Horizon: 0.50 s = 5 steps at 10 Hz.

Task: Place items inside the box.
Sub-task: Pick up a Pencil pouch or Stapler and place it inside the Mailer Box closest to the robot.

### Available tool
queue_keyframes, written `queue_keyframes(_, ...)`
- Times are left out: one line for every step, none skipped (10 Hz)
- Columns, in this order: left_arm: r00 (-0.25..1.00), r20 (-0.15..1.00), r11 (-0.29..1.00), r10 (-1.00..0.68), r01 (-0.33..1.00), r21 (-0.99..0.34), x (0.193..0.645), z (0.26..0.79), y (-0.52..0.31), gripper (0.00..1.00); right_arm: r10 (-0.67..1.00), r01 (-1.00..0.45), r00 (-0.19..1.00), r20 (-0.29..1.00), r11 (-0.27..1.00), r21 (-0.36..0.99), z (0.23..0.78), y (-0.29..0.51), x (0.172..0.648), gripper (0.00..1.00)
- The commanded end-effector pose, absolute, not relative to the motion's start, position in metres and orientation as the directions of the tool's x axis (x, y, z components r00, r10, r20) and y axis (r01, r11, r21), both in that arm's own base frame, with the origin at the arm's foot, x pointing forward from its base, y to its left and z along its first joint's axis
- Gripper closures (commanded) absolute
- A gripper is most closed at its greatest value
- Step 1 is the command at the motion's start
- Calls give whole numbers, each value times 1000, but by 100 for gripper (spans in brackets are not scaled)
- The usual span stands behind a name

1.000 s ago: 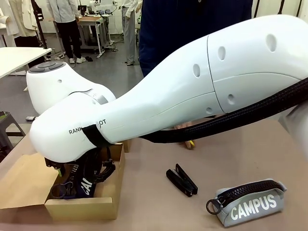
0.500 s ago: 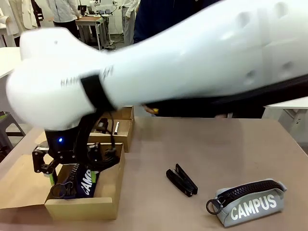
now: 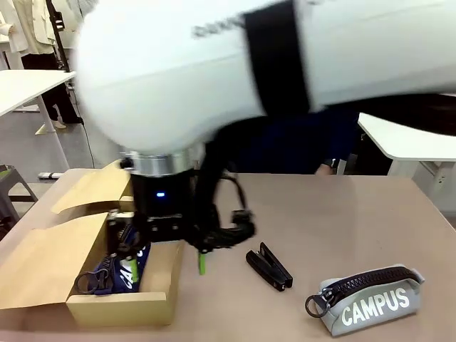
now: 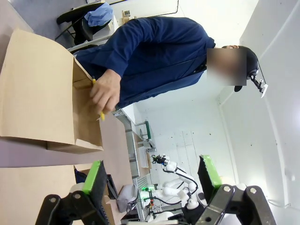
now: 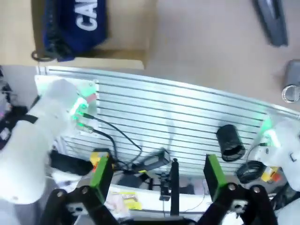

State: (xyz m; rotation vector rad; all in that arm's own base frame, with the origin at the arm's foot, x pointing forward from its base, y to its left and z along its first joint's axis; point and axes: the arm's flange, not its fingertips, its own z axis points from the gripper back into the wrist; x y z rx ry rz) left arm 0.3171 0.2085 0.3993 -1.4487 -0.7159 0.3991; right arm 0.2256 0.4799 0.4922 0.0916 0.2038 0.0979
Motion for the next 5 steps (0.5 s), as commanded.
queue_keyframes(738,215,113,639,187,-976,314,400,207,0,52,21,979,-197,937,349,472,399,240,0)
queue_keyframes(738,215,113,639,187,-976,314,400,207,0,23,71,980,-199,889,452,460,362,255,0)
queue_keyframes(738,215,113,639,187,-976,314,400,207,0,58,70,978,-202,815,575,447,326,270,0)
queue_keyframes(738,215,113,639,187,-976,314,400,207,0,187,-4,971,-149,636,772,428,281,286,0)
queue_keyframes(738,215,113,639,187,-976,314,400,207,0,202,28,967,-154,517,855,410,242,294,0)
